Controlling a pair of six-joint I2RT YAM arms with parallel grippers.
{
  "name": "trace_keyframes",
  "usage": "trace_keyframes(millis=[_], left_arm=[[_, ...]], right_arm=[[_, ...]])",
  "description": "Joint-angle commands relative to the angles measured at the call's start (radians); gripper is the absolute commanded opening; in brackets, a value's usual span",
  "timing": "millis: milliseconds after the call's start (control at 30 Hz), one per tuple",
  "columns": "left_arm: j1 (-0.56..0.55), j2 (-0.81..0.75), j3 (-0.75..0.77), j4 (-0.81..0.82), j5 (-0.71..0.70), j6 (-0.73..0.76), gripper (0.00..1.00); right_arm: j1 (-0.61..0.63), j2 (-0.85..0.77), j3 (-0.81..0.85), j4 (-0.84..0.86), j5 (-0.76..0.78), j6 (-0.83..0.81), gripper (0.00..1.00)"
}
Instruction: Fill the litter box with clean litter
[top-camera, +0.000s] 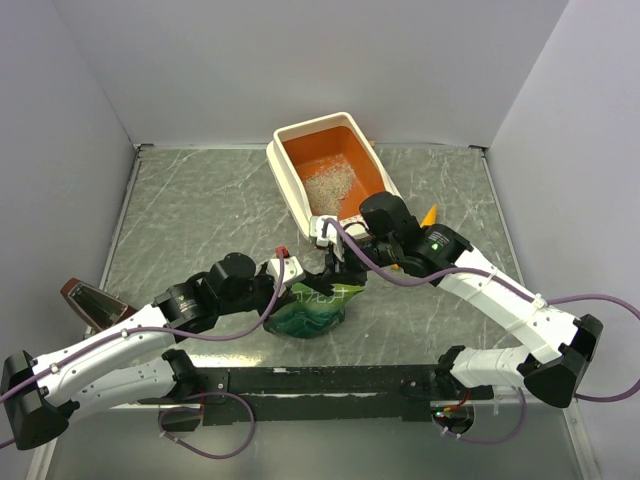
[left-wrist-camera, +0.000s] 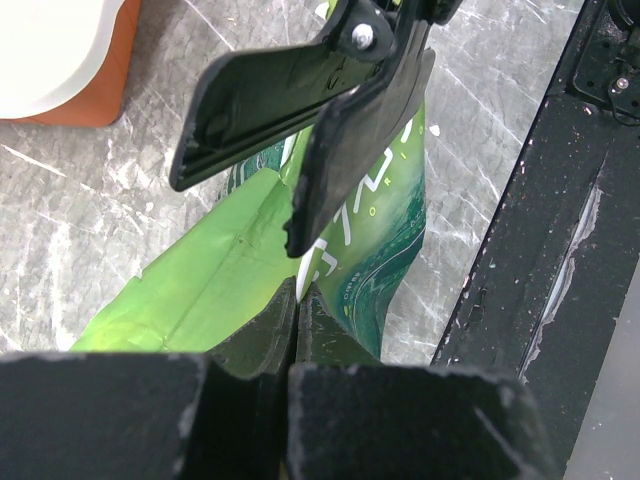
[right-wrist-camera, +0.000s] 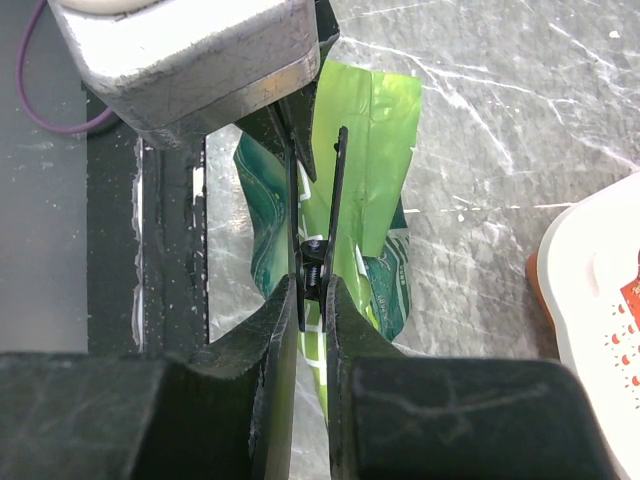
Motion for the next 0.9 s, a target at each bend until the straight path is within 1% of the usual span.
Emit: trace_keyframes(millis=[0, 400, 667, 867], left_arm=[[-0.01, -0.012, 0.007, 0.016, 0.007, -0.015, 0.01], [-0.01, -0.013, 0.01, 0.013, 0.01, -0.017, 0.01], [-0.01, -0.018, 0.01, 0.012, 0.006, -0.018, 0.01], [-0.01, -0.021, 0.013, 0.01, 0.0, -0.021, 0.01]], right_arm=[[0.009, -0.022, 0.059, 0.041, 0.005, -0.051, 0.0], [0.021, -0.024, 0.063, 0.033, 0.007, -0.054, 0.0], [0.023, -0.007, 0.013, 0.056, -0.013, -0.045, 0.0], [0.023, 0.017, -0.011, 0.032, -0.012, -0.043, 0.0]])
